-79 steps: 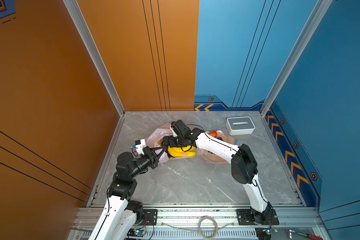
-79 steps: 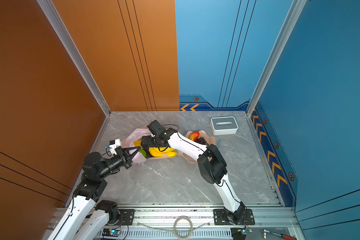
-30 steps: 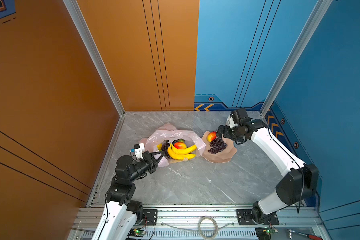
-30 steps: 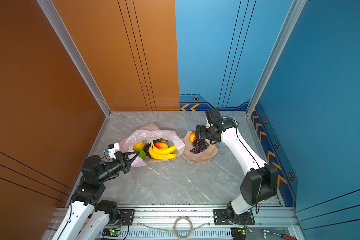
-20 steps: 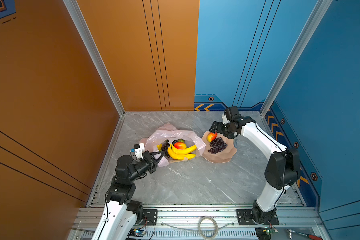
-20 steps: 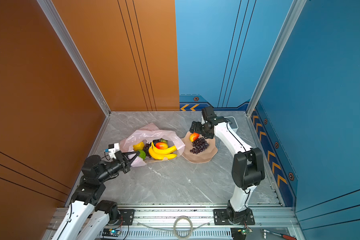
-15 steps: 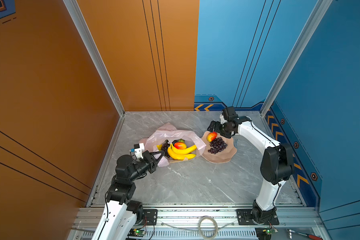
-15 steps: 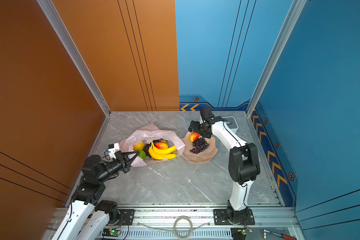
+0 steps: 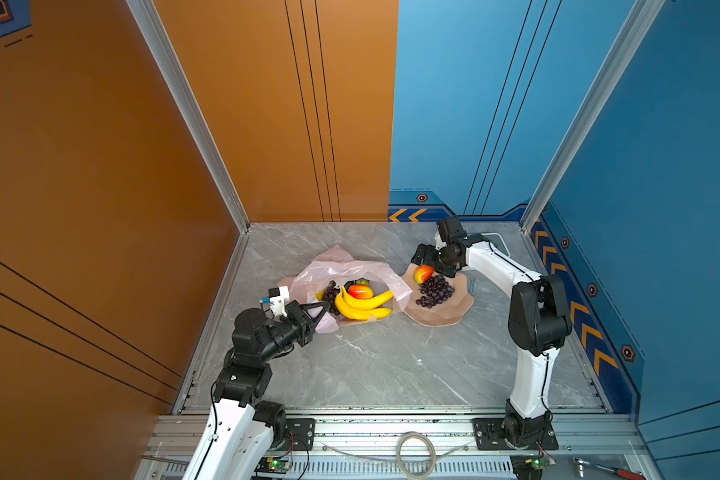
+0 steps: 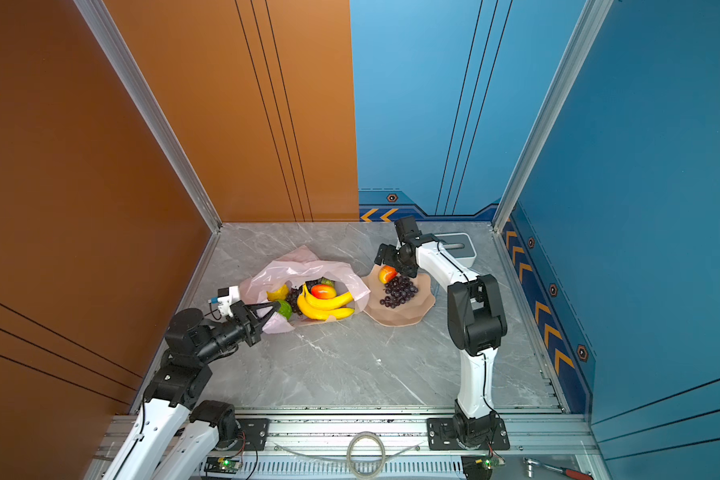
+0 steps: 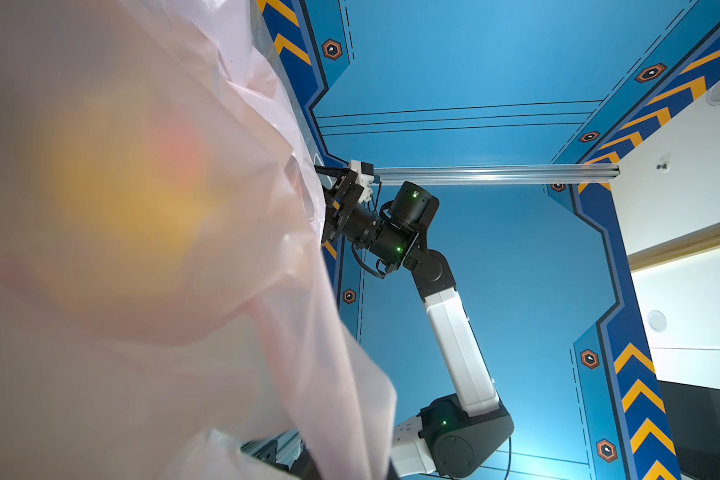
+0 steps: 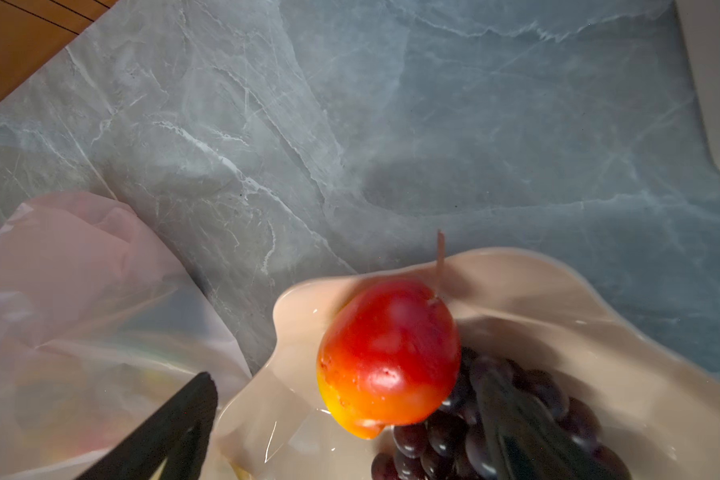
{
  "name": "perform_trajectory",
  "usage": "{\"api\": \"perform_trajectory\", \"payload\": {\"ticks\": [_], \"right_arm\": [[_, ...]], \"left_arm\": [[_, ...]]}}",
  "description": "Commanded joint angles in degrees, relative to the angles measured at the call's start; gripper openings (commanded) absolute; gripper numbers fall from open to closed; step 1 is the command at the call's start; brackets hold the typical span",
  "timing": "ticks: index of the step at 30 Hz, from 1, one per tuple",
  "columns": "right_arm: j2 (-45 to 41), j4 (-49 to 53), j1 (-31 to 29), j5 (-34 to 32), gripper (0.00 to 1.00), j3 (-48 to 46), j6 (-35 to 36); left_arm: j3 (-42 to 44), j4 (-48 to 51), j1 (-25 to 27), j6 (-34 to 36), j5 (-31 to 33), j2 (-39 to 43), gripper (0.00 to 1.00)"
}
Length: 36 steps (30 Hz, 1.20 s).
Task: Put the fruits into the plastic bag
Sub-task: 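Lower the right gripper onto the red-yellow mango and close on it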
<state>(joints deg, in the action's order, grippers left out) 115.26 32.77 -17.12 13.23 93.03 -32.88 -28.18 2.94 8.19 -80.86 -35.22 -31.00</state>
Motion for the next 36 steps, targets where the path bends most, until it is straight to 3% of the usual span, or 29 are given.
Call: {"api": "perform_trajectory", "payload": {"ticks": [1,16,26,33,36], "right_arm": [[1.8,-1.1,0.0,-2.0,0.95,2.0,-0.5],[7.2,-1.0,-0.5,-4.4,0.8,4.9,-0.6],[6.2,-1.0,-1.1,-5.9,0.61,4.6,-0.6],[5.5,-0.6,-1.2,-6.4,0.41,4.4,-0.4],[5.1,-0.4,-1.2,-6.6,0.39,4.3,-0.3]], "left_arm": [[0.3,-1.4,-0.5,-0.1,-1.1,0.6,0.0],[1.0,-0.9,-0.7,-0.2,-1.5,1.0,0.0],[0.9,-1.1,-1.1,-0.2,-2.0,0.6,0.0],[1.4,-1.0,-1.2,-0.4,-2.2,1.0,0.0],[1.4,-1.0,-1.4,-0.6,-2.3,1.3,0.0]]}}
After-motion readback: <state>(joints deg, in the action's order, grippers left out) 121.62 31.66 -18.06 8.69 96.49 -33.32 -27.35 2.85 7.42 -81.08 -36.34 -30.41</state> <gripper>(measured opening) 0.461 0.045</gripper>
